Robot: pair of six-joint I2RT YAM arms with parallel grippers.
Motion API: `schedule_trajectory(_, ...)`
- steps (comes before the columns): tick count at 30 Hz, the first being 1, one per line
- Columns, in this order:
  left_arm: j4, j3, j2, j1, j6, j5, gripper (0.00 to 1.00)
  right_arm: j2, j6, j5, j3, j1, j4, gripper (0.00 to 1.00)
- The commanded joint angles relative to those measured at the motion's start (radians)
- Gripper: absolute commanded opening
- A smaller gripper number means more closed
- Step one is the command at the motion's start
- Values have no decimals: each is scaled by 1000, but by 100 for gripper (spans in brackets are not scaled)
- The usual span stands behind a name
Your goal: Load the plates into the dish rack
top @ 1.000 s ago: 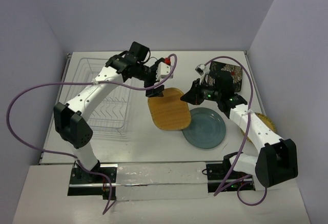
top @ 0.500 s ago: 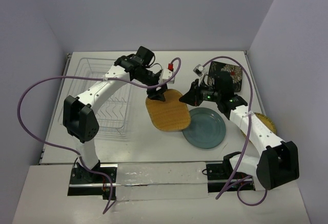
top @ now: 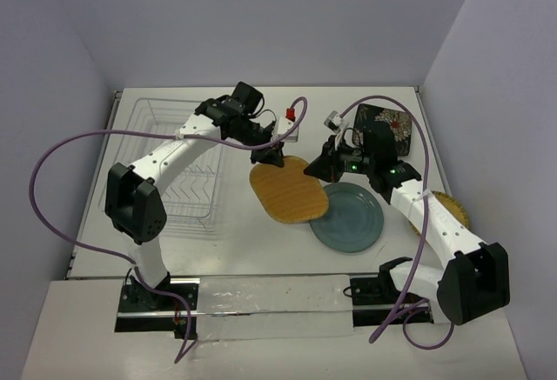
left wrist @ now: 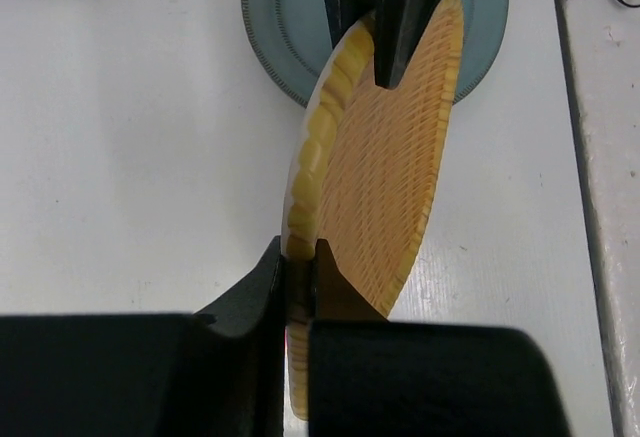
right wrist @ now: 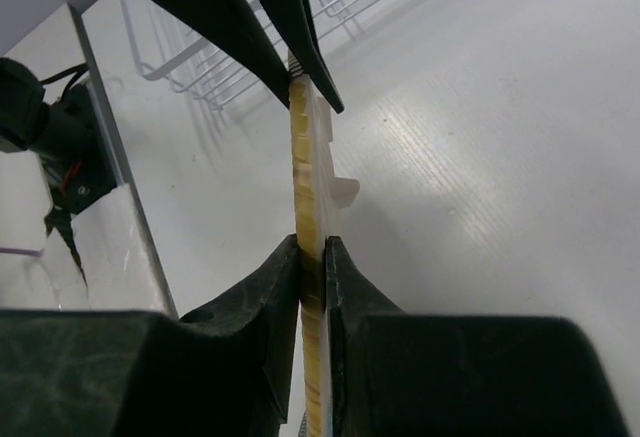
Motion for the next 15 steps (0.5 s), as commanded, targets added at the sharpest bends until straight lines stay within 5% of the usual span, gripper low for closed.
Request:
schedule_trajectory(1,167,-25,-139,3,-111,-77,0,-108,13,88,85,-4,54,38)
schedule_trajectory(3,217,-29,-195,13,-155,-91,0,-139,27,115,92,-4,42,61)
schedule_trajectory(6,377,-73,-287,39,-313,-174,0,-188,70,204,99,-4,39,83)
schedule_trajectory(11,643,-177,-452,51,-487,-390,0,-287,134,390,104,-7,39,91)
schedule_trajectory(15,699,-174,-534,54,-547,-624,0,-330,175,521,88,-8,42,91)
